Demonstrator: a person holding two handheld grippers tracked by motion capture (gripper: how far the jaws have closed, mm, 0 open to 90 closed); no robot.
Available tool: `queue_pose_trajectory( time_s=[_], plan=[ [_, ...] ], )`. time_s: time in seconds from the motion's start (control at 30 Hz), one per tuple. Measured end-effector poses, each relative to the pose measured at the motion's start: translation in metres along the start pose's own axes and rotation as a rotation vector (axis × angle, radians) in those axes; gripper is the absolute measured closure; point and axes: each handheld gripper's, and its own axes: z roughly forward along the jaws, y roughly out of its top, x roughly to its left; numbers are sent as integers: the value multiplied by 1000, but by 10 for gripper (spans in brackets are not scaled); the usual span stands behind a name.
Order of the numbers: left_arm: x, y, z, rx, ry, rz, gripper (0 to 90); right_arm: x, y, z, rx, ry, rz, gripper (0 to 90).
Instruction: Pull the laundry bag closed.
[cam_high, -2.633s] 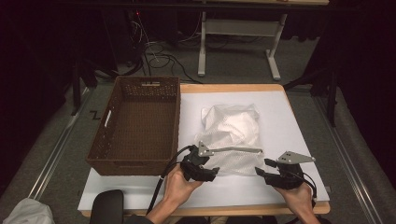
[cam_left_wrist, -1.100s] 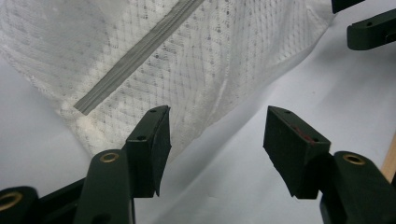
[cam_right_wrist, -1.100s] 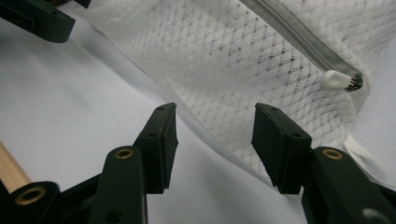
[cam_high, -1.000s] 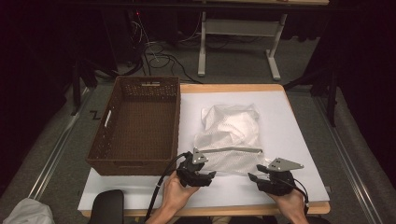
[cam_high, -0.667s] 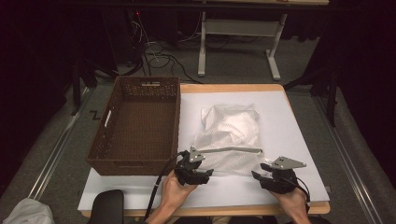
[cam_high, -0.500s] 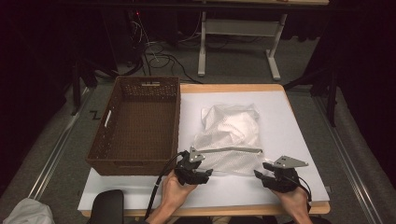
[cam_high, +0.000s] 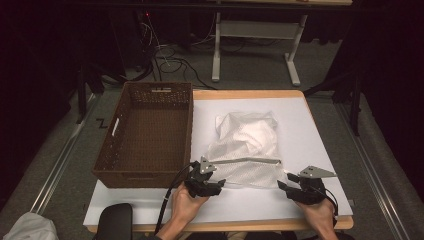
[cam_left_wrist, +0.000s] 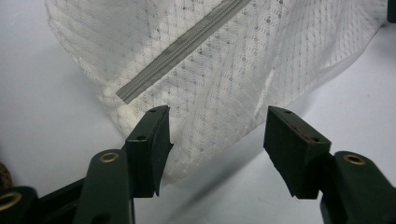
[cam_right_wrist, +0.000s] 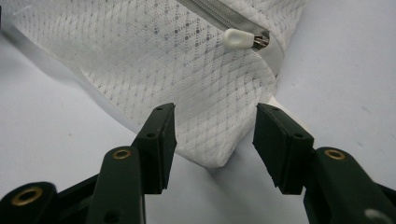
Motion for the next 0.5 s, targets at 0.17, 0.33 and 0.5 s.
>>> queue_pose_trajectory(
  time_s=[0.17,0.33,0.5],
  plan=[
    [0,-1,1,-1,-5,-4,409,-3,-1,-2,-6,-2,17,482],
    [1,-2,0,-2,-3,-5,408,-8,-2,-4,-19,-13,27,475],
    [1,-2,-1,-2,-5,-3,406,-9,-2,-4,-25,-14,22,468]
  ],
)
